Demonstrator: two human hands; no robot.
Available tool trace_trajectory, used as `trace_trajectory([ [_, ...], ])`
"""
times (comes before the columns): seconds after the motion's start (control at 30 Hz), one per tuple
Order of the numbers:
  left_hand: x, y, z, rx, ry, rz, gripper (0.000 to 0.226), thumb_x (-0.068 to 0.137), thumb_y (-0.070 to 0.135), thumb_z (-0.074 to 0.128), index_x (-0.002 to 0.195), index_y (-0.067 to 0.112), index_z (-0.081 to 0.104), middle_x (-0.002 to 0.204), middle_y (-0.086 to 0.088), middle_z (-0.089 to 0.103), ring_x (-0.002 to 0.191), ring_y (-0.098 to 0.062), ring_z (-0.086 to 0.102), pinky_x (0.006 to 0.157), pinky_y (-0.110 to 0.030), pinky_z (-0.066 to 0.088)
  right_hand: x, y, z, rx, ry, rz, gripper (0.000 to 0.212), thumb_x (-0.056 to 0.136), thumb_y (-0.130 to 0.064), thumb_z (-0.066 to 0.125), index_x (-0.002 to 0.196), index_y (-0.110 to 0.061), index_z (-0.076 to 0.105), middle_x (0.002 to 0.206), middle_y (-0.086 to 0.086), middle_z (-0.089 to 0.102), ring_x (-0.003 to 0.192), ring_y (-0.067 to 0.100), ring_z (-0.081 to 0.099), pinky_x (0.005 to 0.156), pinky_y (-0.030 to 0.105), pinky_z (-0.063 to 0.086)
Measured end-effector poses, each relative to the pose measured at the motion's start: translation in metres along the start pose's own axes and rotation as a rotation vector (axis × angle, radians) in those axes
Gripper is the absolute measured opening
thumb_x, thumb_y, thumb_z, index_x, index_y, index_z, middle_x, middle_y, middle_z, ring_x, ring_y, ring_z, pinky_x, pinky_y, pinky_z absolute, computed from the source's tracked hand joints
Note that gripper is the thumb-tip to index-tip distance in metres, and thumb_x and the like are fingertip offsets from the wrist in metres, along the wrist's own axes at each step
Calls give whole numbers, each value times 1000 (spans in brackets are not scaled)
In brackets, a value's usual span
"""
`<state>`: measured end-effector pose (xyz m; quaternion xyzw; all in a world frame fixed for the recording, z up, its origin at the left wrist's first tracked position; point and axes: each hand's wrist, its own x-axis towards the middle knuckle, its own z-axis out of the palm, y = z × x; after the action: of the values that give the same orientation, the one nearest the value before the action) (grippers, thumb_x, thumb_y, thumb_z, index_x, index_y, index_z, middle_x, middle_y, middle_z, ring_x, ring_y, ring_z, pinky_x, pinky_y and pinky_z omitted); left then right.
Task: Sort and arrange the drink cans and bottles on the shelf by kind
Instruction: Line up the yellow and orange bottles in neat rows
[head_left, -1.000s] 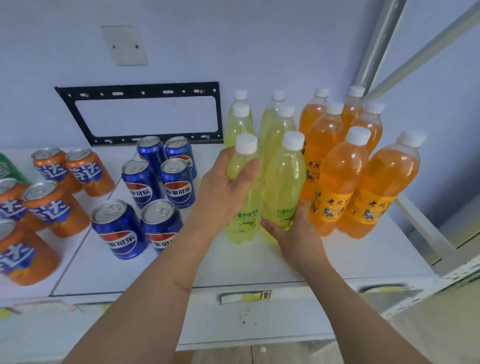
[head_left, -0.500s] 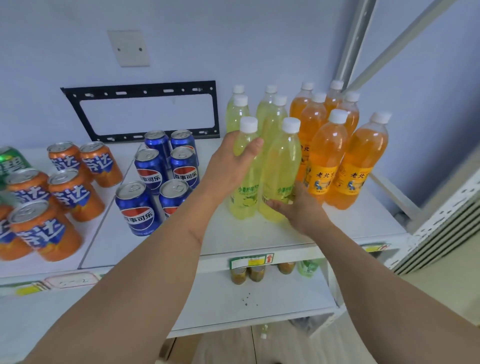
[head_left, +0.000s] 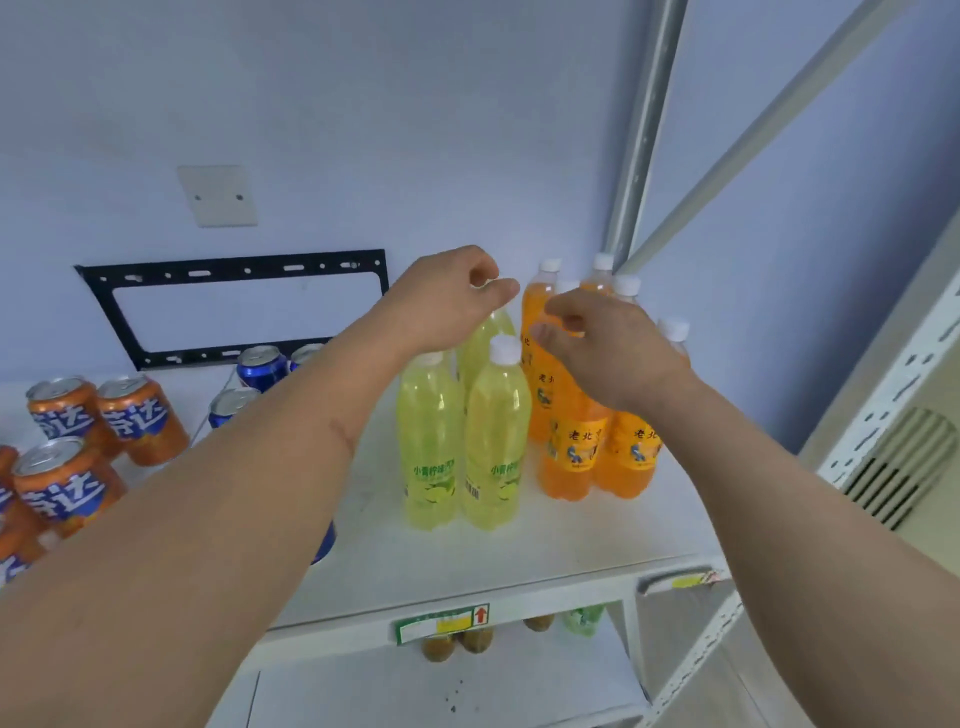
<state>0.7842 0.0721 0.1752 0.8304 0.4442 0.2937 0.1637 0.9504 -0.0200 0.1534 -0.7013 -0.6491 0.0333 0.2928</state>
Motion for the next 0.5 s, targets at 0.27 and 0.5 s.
trace_trajectory([
  [0.27,95,26,32,218,-106,-15,46,96,53,51,130,22,56,130,2,59,115,-18,55,89,-29,43,100,53,-58,141,58,3,28,96,-44,53,106,-21,67,94,-6,70,79,8,69,80,37,57],
  [0.5,163,26,57,261,-229,-102,54,98,51,51,142,21,47,139,0,55,124,-20,51,89,-25,35,184,119,-43,52,-186,165,53,93,-45,61,137,-18,52,140,6,53,120,25,54,101,35,43],
])
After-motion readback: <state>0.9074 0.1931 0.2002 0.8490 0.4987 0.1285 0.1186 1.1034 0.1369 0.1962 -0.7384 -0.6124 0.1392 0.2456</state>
